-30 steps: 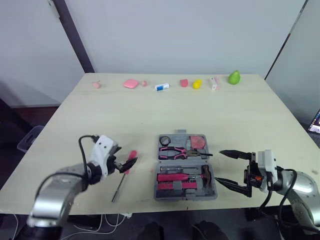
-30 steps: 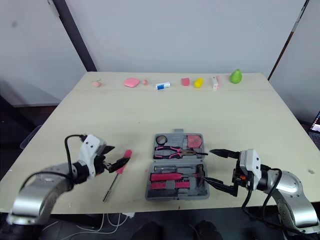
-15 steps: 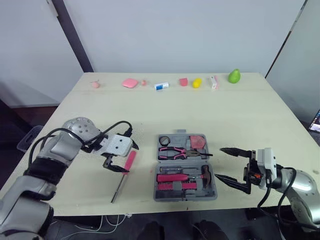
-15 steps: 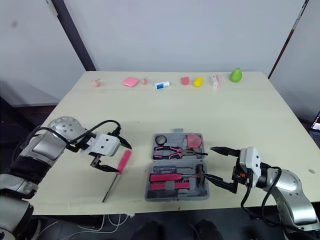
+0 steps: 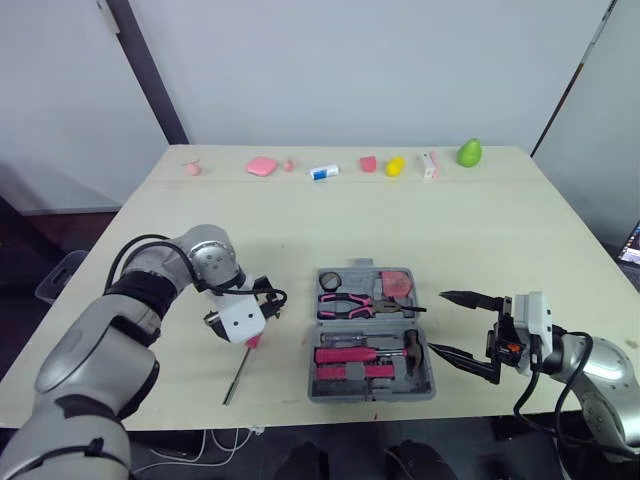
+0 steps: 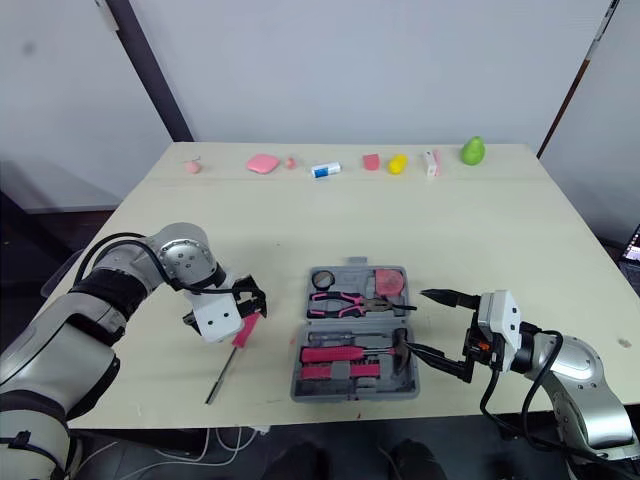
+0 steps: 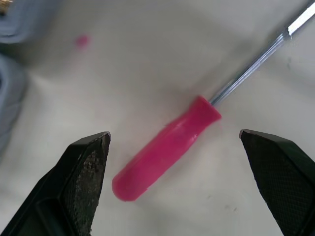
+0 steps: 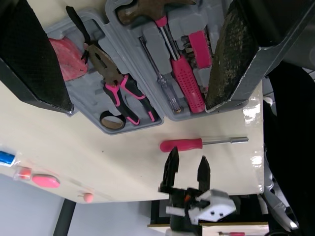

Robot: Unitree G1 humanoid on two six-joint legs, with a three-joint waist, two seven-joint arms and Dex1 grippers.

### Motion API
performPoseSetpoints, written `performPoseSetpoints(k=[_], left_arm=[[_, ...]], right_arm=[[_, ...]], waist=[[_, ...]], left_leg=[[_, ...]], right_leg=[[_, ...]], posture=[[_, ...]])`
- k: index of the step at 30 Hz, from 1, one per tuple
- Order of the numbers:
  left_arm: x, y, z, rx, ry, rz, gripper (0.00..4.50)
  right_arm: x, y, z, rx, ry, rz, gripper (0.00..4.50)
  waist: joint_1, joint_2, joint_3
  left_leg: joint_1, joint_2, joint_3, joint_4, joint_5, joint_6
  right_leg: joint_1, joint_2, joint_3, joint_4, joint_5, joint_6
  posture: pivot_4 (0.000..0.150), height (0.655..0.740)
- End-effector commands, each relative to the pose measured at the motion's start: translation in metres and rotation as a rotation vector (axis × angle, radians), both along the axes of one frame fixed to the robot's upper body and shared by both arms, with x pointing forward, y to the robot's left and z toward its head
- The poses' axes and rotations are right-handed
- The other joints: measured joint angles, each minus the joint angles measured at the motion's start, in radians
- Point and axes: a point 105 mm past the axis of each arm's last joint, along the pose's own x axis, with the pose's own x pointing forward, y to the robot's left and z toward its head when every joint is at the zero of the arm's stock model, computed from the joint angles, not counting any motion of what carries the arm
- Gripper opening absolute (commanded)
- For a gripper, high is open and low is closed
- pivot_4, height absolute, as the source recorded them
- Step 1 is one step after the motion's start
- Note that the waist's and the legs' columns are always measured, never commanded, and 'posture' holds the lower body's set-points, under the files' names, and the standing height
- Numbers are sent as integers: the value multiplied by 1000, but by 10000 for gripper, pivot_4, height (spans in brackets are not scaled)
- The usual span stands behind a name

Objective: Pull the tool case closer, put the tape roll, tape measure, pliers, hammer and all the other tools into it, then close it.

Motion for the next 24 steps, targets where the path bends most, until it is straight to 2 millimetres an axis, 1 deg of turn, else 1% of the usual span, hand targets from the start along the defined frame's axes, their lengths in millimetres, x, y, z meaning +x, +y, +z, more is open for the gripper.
performPoseSetpoints(k=[1, 4, 8, 12, 17, 18, 20, 22, 23, 24], left_arm=[[3, 4, -2, 69, -28, -92, 44764], [5, 4, -9, 89, -41, -141, 44764], [1, 3, -19, 77, -19, -165, 44764], [-1, 5, -26, 80, -12, -177, 44764], [0, 2, -31, 62, -19, -181, 44764], [-1, 1, -33, 55, -14, -189, 42452], [-4, -1, -37, 47, 3, -202, 36424], [-7, -1, -40, 50, 20, -218, 27886], [-8, -1, -41, 51, 26, -223, 21890], [-9, -1, -43, 52, 34, -225, 18335]], right_arm=[[-1, 1, 11, -1, -46, 9, 45000], [-1, 2, 11, -2, -46, 9, 45000], [-1, 2, 11, -2, -46, 9, 45000], [-1, 1, 11, -4, -46, 6, 45000], [-1, 1, 12, -3, -48, 0, 45000], [-1, 1, 12, -4, -48, -1, 45000], [-2, 1, 11, -7, -47, -4, 45000], [-2, 0, 11, -10, -47, -6, 45000], [-2, 0, 12, -10, -47, -7, 45000], [-2, 0, 12, -11, -47, -8, 45000]], waist=[[0, 0, 0], [-1, 0, 0], [0, -1, 0], [0, -1, 0], [0, 0, 0], [0, 1, -1], [1, 3, -2], [4, 4, -3], [5, 4, -3], [7, 5, -3]], left_leg=[[0, 0, 0, 0, 0, 0], [0, 0, 0, 0, 0, 0], [0, 0, 0, 0, 0, 0], [0, 0, 0, 0, 0, 0], [4, 0, 0, 0, 0, 0], [4, 0, 0, 0, 0, 0], [4, 0, 0, 0, 0, 0], [5, 0, 0, 0, 0, 0], [5, 0, 0, 0, 0, 0], [5, -1, 0, 0, 0, 0]], right_leg=[[0, 0, 0, 0, 0, 0], [0, 0, 0, 0, 0, 0], [0, 0, 0, 0, 0, 0], [0, 0, 0, 0, 0, 0], [3, 0, 0, 1, 0, 0], [3, 0, 0, 2, 0, 0], [4, 0, 0, 2, 0, 0], [4, -1, 0, 1, 0, 0], [4, -1, 0, 1, 0, 0], [4, -1, 0, 1, 0, 0]], posture=[[1500, 7400], [1500, 7400], [1500, 7400], [1500, 7400], [1500, 7400], [1500, 7400], [1500, 7400], [1500, 7400], [1500, 7400], [1500, 7400]])
